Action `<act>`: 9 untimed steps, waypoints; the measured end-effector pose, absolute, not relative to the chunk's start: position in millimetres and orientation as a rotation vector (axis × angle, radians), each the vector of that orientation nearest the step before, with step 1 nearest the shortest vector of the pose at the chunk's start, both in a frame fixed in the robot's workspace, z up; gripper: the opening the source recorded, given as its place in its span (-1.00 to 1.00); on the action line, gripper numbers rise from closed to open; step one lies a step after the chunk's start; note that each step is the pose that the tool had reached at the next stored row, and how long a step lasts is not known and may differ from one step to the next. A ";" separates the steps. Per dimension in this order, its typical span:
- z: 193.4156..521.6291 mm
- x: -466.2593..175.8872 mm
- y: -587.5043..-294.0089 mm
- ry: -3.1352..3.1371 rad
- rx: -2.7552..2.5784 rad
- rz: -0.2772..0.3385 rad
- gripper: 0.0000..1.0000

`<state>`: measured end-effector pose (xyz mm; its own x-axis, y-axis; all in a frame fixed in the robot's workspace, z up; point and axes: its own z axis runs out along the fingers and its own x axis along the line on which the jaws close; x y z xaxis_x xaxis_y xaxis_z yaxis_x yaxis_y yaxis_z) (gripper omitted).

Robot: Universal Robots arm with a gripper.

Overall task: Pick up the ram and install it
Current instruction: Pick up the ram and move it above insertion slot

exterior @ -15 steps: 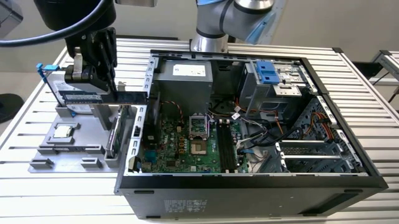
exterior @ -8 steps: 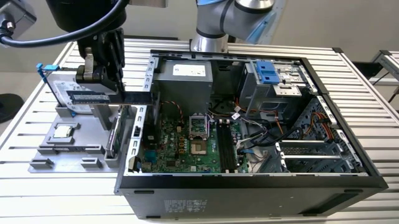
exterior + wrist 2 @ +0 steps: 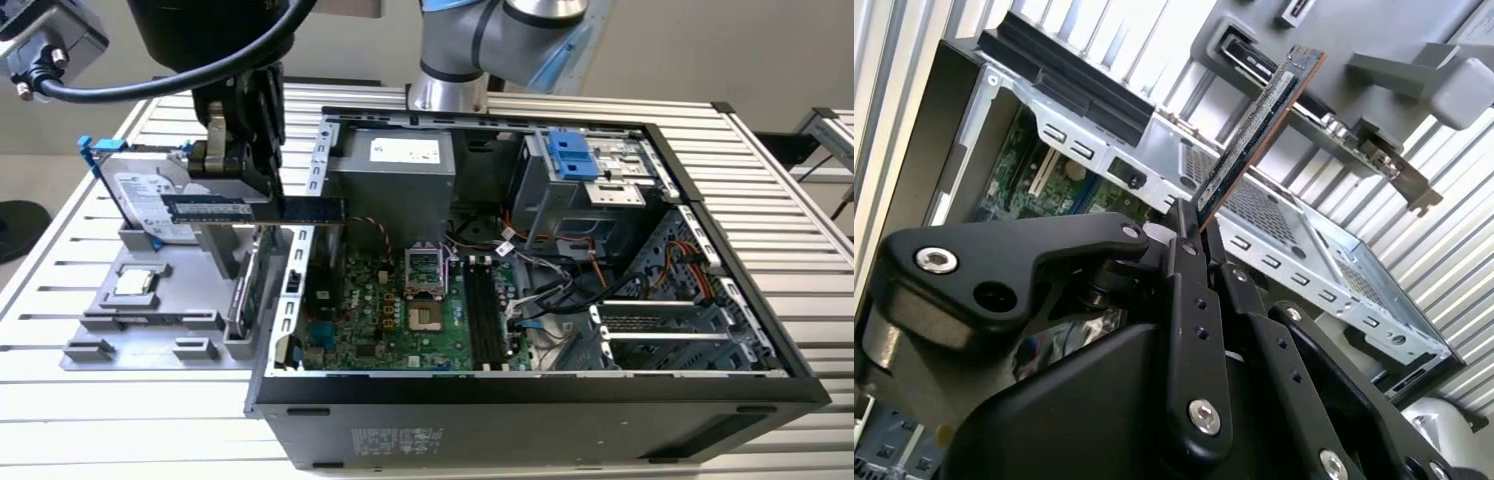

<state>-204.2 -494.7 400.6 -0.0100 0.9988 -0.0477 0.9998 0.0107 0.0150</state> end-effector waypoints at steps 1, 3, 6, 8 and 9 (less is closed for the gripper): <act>400.6 -202.8 -494.7 2.201 2.178 -0.036 -1.00; 400.6 -200.5 -494.7 2.201 2.179 -0.036 -1.00; 400.6 -196.9 -494.6 2.201 2.179 -0.036 -1.00; 400.6 -194.2 -494.7 2.202 2.179 -0.037 -1.00; 400.6 -192.6 -494.6 2.202 2.179 -0.037 -1.00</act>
<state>-192.6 -494.6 400.6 -0.0099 0.9988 -0.0477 0.9998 0.0106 0.0139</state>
